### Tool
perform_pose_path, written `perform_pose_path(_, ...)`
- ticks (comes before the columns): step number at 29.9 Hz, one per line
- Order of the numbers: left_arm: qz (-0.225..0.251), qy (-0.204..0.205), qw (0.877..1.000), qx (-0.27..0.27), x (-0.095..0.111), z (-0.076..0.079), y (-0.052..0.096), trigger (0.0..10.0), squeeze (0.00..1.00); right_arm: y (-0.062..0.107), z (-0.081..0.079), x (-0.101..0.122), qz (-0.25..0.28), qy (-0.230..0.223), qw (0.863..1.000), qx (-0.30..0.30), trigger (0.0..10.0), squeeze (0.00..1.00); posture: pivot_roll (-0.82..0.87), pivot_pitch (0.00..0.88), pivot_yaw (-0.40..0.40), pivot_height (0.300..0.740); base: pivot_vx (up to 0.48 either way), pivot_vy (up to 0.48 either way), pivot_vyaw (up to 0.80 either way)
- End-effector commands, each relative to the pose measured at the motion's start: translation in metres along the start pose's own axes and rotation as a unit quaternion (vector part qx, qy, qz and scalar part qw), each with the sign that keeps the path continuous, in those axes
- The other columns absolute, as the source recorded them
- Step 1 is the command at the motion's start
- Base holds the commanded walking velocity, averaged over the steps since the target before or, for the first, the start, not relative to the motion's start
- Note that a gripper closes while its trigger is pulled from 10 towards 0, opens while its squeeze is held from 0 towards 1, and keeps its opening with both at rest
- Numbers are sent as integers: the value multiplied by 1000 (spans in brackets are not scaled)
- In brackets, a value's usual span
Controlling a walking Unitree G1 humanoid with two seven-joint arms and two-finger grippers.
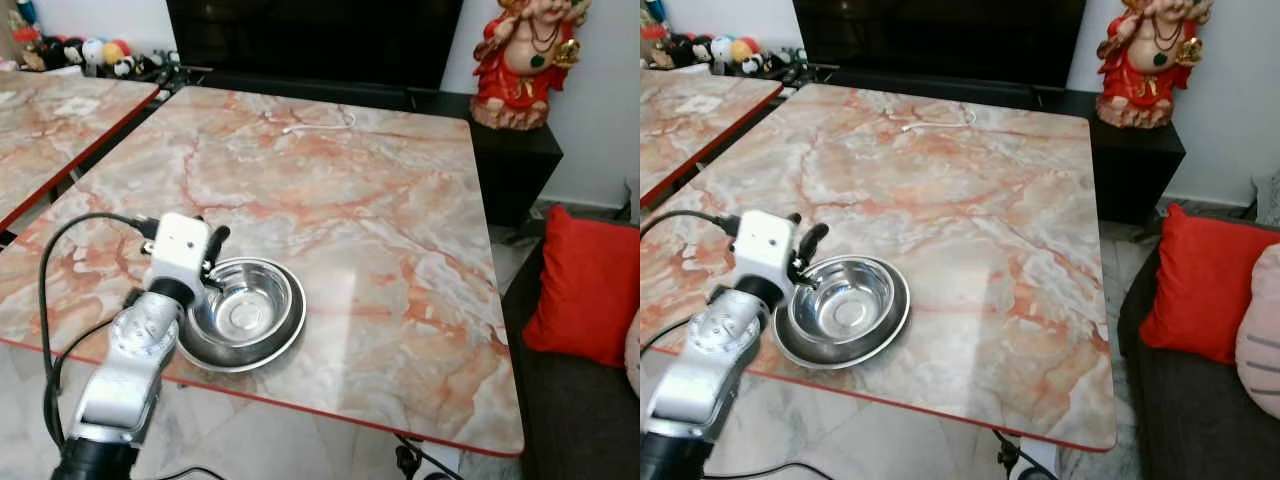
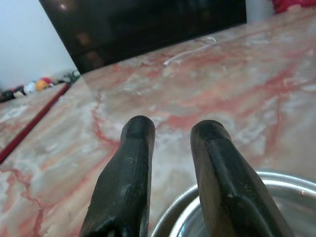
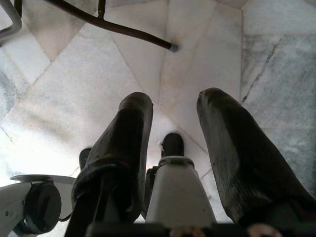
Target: Setting the table
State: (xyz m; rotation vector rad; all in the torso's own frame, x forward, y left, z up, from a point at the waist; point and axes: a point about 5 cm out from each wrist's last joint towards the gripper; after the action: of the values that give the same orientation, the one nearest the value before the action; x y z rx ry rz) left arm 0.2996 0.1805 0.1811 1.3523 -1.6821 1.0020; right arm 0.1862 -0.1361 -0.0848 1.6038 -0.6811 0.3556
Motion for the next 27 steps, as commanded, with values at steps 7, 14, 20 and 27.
perform_pose_path(7, 12, -13, 999, 43, -12, 9, 14, 10000, 0, 1, -1, -4, -3, 1, 1000, -3, 10000, 0, 110, 0, -23, 740, 0, 0, 0)
perform_pose_path(14, -1, -13, 996, 84, -30, 2, 25, 10000, 0, 1, 0, -5, -5, 5, 1000, -4, 10000, 0, 109, 0, -25, 740, 0, 78, 0)
perform_pose_path(20, 6, -15, 996, 93, -30, 4, 26, 10000, 0, 1, 1, -6, -7, 8, 1000, -4, 10000, 0, 114, 0, -26, 740, 0, 321, 0)
perform_pose_path(27, 18, -19, 995, 93, -30, 3, 22, 10000, 0, 2, 1, -7, -7, 9, 1000, -4, 10000, 0, 111, 0, -21, 740, 0, 449, 0)
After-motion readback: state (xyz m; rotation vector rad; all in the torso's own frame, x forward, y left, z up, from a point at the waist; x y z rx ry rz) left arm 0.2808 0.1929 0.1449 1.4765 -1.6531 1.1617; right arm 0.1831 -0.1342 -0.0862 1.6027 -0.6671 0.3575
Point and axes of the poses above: a point about 5 cm out from each wrist's last joint towards the gripper, its own y axis pointing back from the gripper into the wrist, its own x axis along the axis of the wrist's last joint, z = x × y, and after that the axes turned 4 degrees about -y, right-handed
